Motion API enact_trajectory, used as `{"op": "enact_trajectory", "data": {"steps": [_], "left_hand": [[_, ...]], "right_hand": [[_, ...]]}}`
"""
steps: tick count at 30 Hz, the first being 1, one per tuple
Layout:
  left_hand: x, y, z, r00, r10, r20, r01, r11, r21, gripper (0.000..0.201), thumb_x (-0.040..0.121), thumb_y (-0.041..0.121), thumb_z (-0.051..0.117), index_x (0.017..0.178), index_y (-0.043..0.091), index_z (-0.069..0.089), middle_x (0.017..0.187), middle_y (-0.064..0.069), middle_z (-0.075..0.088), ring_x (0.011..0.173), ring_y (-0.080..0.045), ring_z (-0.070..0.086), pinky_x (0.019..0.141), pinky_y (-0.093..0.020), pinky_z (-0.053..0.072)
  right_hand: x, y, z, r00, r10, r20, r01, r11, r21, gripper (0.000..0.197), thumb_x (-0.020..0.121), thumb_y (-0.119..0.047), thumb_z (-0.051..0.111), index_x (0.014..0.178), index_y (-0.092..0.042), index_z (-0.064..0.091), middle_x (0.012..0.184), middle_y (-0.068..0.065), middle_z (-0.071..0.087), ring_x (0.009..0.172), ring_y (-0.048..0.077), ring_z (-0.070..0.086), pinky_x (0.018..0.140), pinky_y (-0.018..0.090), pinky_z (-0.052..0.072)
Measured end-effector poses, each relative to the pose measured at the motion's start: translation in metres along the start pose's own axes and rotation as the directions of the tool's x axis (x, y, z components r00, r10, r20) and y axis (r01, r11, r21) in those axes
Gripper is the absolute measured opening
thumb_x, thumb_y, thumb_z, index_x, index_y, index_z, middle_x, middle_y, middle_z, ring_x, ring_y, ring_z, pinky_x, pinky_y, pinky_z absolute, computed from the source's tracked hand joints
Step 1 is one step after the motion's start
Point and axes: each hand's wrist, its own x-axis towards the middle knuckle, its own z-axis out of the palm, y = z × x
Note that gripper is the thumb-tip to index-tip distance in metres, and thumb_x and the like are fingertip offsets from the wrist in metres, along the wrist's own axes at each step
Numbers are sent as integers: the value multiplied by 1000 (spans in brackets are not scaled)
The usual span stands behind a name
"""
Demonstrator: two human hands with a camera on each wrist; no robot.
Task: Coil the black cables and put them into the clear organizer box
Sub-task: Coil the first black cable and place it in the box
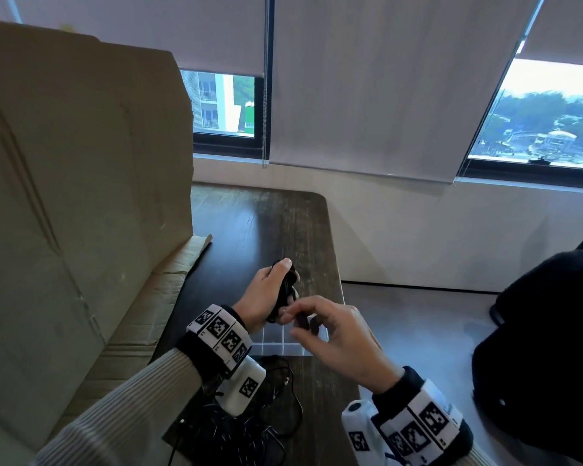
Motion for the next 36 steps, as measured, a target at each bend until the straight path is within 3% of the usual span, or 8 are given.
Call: {"op": "enact_trajectory", "data": {"steps": [5, 11, 14, 17, 19, 24, 31, 36], "left_hand": [[-10, 10, 1, 997, -38, 71, 46, 993, -111, 43, 101, 39, 31, 85, 4, 51, 55, -12, 46, 28, -12, 34, 32, -15, 29], [-11, 18, -2, 997, -71, 28, 73, 994, -75, 39, 98, 43, 35, 88, 8, 51, 62, -10, 53, 34, -13, 37, 38, -16, 28], [-12, 20, -4, 1000, -28, -12, 28, 999, -24, 38, 98, 42, 36, 88, 9, 53, 67, -4, 59, 36, -13, 40, 38, -17, 30], [-15, 21, -3, 995, 65, -73, -63, 997, 38, 39, 98, 42, 38, 82, 9, 53, 61, -1, 53, 37, -14, 41, 40, -19, 30], [-16, 22, -3, 989, 112, -94, -107, 993, 56, 41, 98, 44, 38, 83, 9, 53, 60, -4, 52, 38, -15, 42, 41, -21, 31], [-19, 20, -6, 973, 222, -68, -211, 968, 139, 61, 97, 55, 28, 88, 2, 57, 56, -16, 57, 35, -18, 45, 38, -22, 33], [-21, 18, -4, 942, 307, -133, -282, 943, 179, 67, 93, 58, 25, 89, 2, 61, 56, -17, 61, 34, -17, 48, 36, -20, 34], [-23, 21, -2, 957, 252, -142, -240, 966, 99, 64, 101, 46, 21, 92, -5, 59, 52, -12, 60, 33, -16, 45, 35, -22, 33]], "right_hand": [[-3, -4, -10, 980, -132, 151, 151, 980, -126, 43, 83, -4, 68, 125, -13, 61, 116, -7, 69, 109, 0, 62, 89, 17, 51], [7, 4, -22, 969, -246, -36, 234, 950, -209, 23, 89, -12, 66, 111, -16, 73, 102, 0, 60, 94, 6, 57, 83, 15, 46], [12, 7, -25, 979, -196, -47, 188, 972, -141, 19, 91, -16, 64, 106, -12, 75, 111, 2, 62, 104, 9, 61, 88, 22, 51], [15, 8, -14, 993, -99, -70, 96, 995, -38, 19, 91, -23, 62, 104, -18, 75, 93, -7, 69, 88, 10, 66, 79, 30, 55], [21, 8, -10, 992, 18, -122, -10, 998, 66, 17, 90, -24, 64, 102, -22, 75, 84, -8, 67, 79, 10, 65, 75, 29, 54], [33, 8, -5, 982, 174, -66, -157, 965, 212, 13, 90, -9, 64, 92, -7, 76, 75, -6, 63, 73, 3, 60, 75, 18, 48], [41, 5, -5, 953, 295, -64, -237, 862, 448, 10, 86, 1, 66, 94, -4, 68, 79, 16, 71, 76, 24, 67, 83, 41, 55], [41, 9, -7, 939, 341, -48, -274, 824, 496, 4, 87, 3, 63, 91, 5, 64, 74, 11, 68, 69, 15, 66, 74, 26, 54]]}}
